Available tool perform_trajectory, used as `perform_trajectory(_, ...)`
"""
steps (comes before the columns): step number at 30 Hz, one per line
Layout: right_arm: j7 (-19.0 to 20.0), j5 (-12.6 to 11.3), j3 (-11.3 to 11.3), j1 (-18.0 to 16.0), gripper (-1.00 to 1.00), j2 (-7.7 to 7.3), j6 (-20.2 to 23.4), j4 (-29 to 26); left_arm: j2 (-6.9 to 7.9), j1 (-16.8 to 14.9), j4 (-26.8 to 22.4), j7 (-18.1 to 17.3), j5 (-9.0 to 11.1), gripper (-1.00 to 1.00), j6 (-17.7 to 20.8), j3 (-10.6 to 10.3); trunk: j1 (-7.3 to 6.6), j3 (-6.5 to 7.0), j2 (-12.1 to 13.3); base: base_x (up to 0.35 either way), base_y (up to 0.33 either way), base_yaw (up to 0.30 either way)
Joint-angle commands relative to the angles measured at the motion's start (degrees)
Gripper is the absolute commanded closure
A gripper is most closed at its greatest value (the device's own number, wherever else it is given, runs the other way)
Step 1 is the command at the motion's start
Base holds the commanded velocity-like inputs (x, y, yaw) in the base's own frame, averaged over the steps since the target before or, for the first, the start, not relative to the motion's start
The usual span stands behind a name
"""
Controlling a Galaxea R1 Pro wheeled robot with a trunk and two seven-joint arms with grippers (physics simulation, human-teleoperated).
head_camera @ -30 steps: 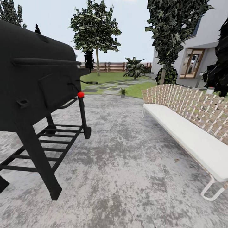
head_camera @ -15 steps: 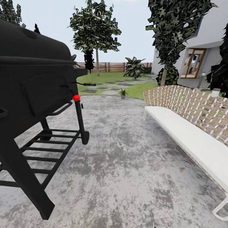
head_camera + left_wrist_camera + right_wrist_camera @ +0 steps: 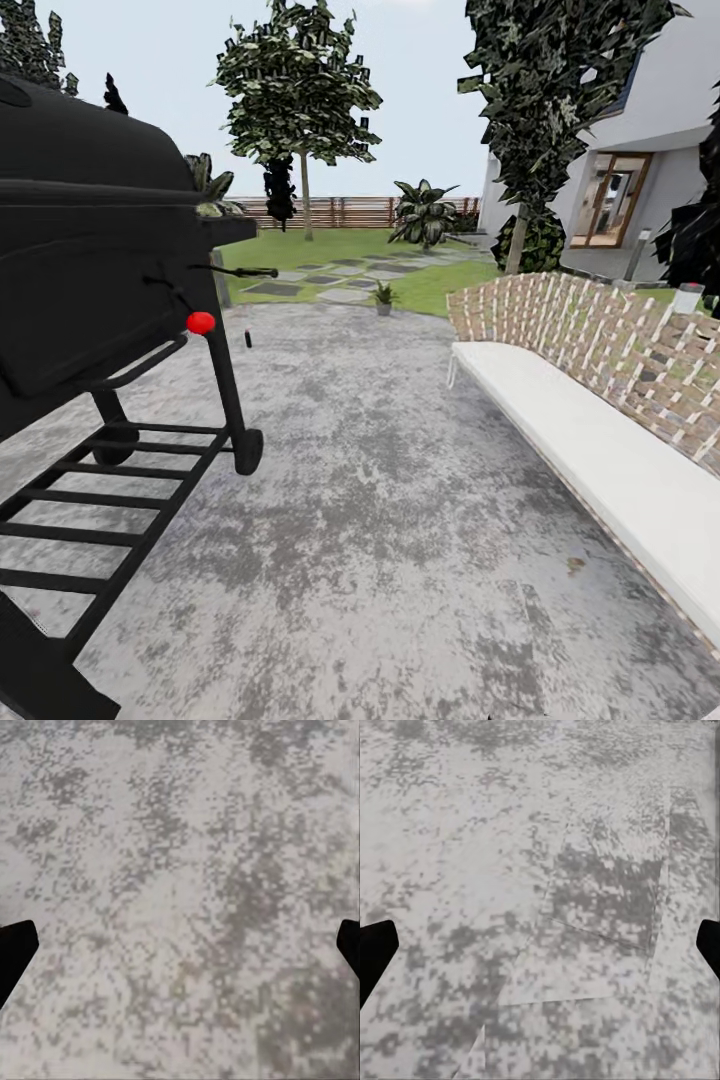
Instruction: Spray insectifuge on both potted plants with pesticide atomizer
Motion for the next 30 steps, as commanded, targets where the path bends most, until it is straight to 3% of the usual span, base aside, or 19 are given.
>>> perform_trajectory(1,0.0,0.0,0.0,0.0,-1.0,0.0,-0.2,0.1,0.01,0.0,0.0,0.2,-0.1,-1.0,-0.2,-0.1,0.02,-0.05,0.0,0.284,-0.206,0.0)
perform_trajectory(12,0.0,0.0,0.0,0.0,-1.0,0.0,-0.2,0.1,0.01,0.0,0.0,0.2,-0.1,-1.0,-0.2,-0.1,0.02,-0.05,0.0,0.303,-0.163,0.0)
perform_trajectory(30,0.0,0.0,0.1,0.0,-1.0,0.0,-0.2,0.1,0.01,0.0,0.1,0.2,-0.1,-1.0,-0.2,-0.1,0.02,-0.05,0.0,0.336,-0.06,0.0)
